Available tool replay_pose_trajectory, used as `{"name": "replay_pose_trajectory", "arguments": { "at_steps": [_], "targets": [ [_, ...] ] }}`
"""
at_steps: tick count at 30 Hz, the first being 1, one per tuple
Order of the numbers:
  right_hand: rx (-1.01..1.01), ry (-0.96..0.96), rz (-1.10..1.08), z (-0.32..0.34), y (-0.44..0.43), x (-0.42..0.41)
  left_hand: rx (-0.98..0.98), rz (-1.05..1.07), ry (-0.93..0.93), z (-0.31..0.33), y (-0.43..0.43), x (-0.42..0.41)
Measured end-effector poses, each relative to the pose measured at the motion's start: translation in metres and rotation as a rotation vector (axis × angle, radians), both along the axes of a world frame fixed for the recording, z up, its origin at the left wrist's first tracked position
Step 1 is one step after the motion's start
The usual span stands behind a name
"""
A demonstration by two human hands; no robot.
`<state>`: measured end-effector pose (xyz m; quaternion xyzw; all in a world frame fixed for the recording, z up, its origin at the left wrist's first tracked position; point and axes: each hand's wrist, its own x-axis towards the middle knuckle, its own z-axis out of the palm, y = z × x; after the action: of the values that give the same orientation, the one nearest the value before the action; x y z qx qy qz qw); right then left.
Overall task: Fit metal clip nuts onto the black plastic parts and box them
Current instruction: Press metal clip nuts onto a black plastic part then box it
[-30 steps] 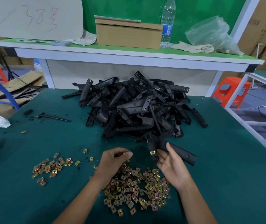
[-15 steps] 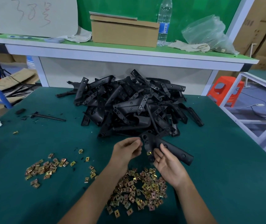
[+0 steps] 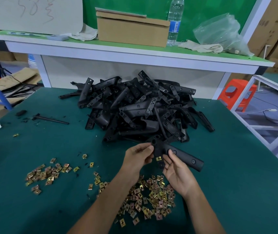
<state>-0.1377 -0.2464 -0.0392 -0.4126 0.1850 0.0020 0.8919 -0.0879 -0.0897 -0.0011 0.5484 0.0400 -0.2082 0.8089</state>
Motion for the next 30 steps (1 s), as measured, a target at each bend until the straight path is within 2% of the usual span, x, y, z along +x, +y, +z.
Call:
{"name": "replay_pose_trajectory", "arguments": {
  "at_steps": [5,11,14,19,30],
  "targets": [
    [-0.063,-0.033,-0.016,0.002,0.003,-0.001,-0.052,0.019,0.032,-0.002,0.001,0.0],
    [-0.086,-0.045,-0.074,-0.001,0.007,-0.001,-0.02,0.038,0.058,-0.005,0.0,0.0],
    [-0.165,-0.057,-0.081,0.0,0.012,-0.002,0.082,0.056,0.034,-0.009,0.004,0.002],
    [-0.238,-0.046,-0.132,-0.002,0.021,-0.006,0.518,0.064,-0.145,-0.016,-0.002,-0.004],
    [-0.226,-0.026,-0.093,0.0,0.019,-0.008,0.559,0.116,-0.244,-0.013,-0.007,-0.005]
  ]
}}
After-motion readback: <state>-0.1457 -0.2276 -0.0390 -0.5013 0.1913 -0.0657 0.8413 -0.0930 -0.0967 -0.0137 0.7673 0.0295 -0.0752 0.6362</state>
